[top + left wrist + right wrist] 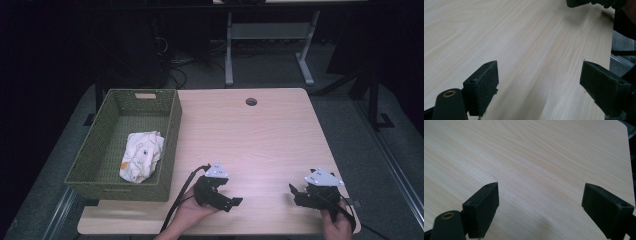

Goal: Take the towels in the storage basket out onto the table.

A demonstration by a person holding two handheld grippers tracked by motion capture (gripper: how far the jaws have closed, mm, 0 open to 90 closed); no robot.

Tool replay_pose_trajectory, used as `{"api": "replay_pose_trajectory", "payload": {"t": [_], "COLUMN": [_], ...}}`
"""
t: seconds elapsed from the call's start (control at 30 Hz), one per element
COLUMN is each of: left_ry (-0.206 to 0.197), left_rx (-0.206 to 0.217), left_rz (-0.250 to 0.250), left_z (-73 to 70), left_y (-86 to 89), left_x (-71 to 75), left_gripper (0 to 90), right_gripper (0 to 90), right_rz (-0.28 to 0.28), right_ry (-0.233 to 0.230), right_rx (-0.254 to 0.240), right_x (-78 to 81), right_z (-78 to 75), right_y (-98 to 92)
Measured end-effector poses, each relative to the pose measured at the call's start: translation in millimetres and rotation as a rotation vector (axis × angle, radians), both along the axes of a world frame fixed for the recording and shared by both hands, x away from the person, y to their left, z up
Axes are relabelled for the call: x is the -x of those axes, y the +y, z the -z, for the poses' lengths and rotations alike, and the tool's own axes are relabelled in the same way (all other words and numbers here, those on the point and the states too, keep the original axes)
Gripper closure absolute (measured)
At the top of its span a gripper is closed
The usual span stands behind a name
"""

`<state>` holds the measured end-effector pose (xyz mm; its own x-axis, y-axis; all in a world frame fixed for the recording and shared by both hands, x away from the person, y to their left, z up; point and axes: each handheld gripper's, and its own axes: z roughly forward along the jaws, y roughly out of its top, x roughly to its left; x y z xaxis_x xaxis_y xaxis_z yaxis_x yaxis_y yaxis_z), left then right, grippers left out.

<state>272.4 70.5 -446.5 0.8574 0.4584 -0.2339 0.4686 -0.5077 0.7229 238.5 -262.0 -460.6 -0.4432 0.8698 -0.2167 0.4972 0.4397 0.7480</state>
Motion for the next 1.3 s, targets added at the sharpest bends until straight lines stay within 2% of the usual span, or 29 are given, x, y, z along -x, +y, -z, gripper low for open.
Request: {"api": "replay_pose_trajectory", "payload": {"t": [0.17,0.2,0.23,0.3,0.4,0.43,0.47,0.5,0.53,0.57,0.6,0.63,0.67,0.7,0.73,0.83,0.93,1.3], "left_ry": [-0.008,-0.027,-0.027,-0.036,-0.033,-0.033,-0.034,-0.034,-0.036,-0.036,-0.030,-0.030,-0.044,-0.044,-0.033,-0.027,-0.017,0.028], "left_rx": [-0.015,-0.029,-0.029,-0.027,-0.048,-0.048,-0.058,-0.058,-0.058,-0.058,-0.064,-0.064,-0.081,-0.081,-0.076,-0.075,-0.071,-0.065], "left_rz": [-0.001,-0.001,-0.001,0.010,0.040,0.040,0.046,0.046,0.060,0.060,0.072,0.072,0.077,0.077,0.080,0.079,0.066,0.064], "left_z": [-3.4,-7.8,-7.8,-15.2,-30.9,-30.9,-38.3,-38.3,-48.1,-48.1,-58.0,-58.0,-67.7,-67.7,-77.7,-85.1,-100.6,-129.1], "left_y": [0.4,-0.7,-0.7,-0.3,-0.2,-0.2,0.3,0.3,2.4,2.4,5.0,5.0,7.6,7.6,11.5,15.9,26.7,48.1], "left_x": [-2.5,-4.2,-4.2,-6.9,-12.0,-12.0,-15.2,-15.2,-19.5,-19.5,-24.6,-24.6,-29.5,-29.5,-36.0,-41.6,-51.5,-67.3], "left_gripper": [14.8,14.8,14.8,14.8,14.8,14.8,14.8,14.8,14.8,14.8,14.8,14.9,14.9,14.9,14.9,14.9,14.9,14.9], "right_gripper": [13.9,13.9,13.9,13.9,13.9,13.9,13.9,13.9,13.9,13.9,13.9,13.9,13.9,13.9,13.9,13.9,13.9,13.9], "right_rz": [-0.005,0.005,0.005,0.004,0.020,0.020,0.024,0.024,0.021,0.021,0.025,0.025,0.028,0.028,0.031,0.035,0.047,0.052], "right_ry": [-0.005,-0.023,-0.023,-0.018,-0.032,-0.032,-0.026,-0.026,-0.020,-0.020,-0.020,-0.020,-0.024,-0.024,-0.021,-0.020,-0.024,-0.025], "right_rx": [0.007,0.012,0.012,0.025,0.029,0.029,0.022,0.022,0.020,0.020,0.012,0.012,0.008,0.008,0.003,-0.004,-0.014,-0.019], "right_x": [1.0,-0.5,-0.5,-5.8,-6.8,-6.8,-6.2,-6.2,-7.0,-7.0,-6.9,-6.9,-6.6,-6.6,-6.4,-6.4,-5.6,-4.9], "right_z": [0.1,0.3,0.3,0.2,-0.2,-0.2,1.0,1.0,1.8,1.8,1.2,1.2,1.0,1.0,1.1,1.2,0.6,0.3], "right_y": [0.2,0.3,0.3,0.5,0.9,0.9,0.2,0.2,-0.7,-0.7,-1.8,-1.8,-3.6,-3.6,-5.4,-7.1,-9.0,-10.0]}}
